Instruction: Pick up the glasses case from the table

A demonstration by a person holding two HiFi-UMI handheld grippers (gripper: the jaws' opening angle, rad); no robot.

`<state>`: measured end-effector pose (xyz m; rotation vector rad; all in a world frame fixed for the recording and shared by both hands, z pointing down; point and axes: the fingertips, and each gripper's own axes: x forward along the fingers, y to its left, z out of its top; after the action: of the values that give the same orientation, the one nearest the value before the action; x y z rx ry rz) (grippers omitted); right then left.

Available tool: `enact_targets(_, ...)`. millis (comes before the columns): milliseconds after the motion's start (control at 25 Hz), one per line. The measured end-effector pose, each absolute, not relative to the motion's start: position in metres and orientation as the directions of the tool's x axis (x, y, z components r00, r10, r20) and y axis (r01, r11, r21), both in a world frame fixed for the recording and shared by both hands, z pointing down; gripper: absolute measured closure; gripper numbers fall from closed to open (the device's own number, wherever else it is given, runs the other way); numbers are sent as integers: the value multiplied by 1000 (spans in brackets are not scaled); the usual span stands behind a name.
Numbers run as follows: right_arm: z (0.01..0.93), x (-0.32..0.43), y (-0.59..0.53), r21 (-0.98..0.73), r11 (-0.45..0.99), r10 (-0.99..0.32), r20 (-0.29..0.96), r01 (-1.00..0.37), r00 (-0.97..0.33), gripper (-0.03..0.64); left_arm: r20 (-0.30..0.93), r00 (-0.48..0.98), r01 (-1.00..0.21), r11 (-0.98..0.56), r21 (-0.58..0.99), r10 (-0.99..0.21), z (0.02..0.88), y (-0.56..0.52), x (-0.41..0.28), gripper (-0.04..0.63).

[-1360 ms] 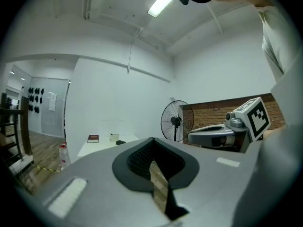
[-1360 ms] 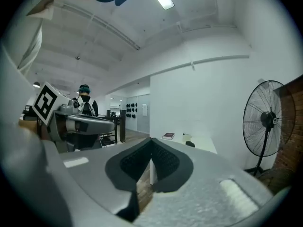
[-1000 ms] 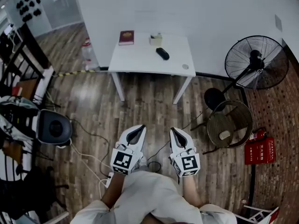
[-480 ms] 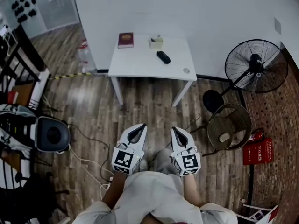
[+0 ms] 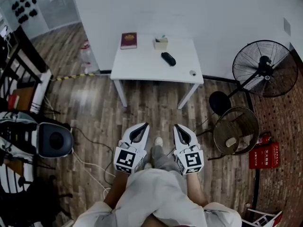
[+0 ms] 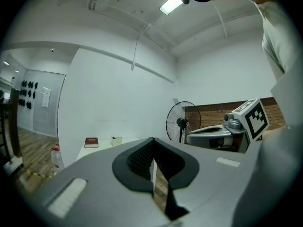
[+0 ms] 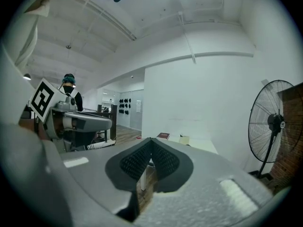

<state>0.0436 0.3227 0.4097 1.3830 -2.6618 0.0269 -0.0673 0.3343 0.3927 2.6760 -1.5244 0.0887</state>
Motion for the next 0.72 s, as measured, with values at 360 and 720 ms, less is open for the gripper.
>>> enact_targets(360, 410, 42, 244, 33, 594, -800, 127, -804, -586, 612, 96, 500, -866, -500, 20, -861, 393, 258, -65, 578)
enact_targets(720, 404, 52, 162, 23, 600, -794, 139, -800, -591, 612, 115, 489, -871, -491, 11, -865, 388, 177, -57, 578)
